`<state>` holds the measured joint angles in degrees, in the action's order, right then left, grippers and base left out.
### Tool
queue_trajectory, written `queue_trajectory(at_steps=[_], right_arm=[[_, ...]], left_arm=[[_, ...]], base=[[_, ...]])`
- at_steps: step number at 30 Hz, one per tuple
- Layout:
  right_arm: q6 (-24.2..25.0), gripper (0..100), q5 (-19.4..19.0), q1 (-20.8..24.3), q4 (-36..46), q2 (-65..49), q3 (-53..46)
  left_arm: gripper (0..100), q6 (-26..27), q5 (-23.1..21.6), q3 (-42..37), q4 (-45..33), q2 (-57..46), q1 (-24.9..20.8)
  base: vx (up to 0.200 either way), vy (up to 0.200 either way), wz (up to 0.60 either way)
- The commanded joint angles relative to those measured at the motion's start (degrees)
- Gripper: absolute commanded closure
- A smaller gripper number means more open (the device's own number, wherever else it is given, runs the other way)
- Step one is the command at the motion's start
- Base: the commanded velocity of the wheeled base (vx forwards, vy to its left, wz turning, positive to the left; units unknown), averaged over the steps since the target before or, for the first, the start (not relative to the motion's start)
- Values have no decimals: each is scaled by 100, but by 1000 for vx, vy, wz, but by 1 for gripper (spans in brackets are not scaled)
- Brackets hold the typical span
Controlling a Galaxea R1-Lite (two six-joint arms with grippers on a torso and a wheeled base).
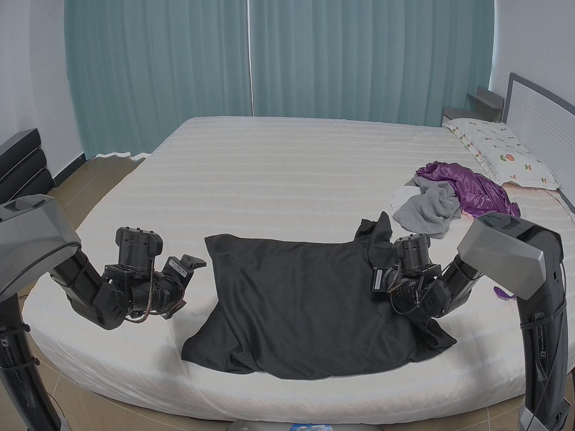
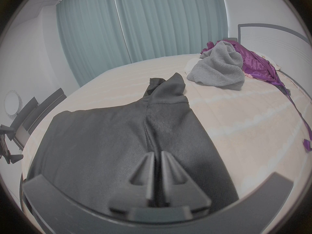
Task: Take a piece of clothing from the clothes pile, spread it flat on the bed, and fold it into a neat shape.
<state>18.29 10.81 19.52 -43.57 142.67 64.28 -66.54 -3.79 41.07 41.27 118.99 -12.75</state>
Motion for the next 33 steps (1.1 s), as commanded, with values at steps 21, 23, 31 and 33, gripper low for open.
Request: queue_trajectory(at_steps=[21, 23, 31, 33], right_arm=[[158, 100, -299, -1398, -539, -64, 331], [272, 100, -317, -1460, -626, 42, 454], [360, 0, -317, -1627, -688, 376, 656], [369, 0, -317, -1679, -688, 420, 717]], left_arm=[[0, 0, 1, -64, 4, 10, 1], [0, -8, 1, -73, 4, 10, 1], [0, -8, 1, -64, 4, 10, 1], [0, -8, 1, -64, 4, 10, 1]], base=[[0, 0, 0], [0, 0, 0], [0, 0, 0], [0, 0, 0]])
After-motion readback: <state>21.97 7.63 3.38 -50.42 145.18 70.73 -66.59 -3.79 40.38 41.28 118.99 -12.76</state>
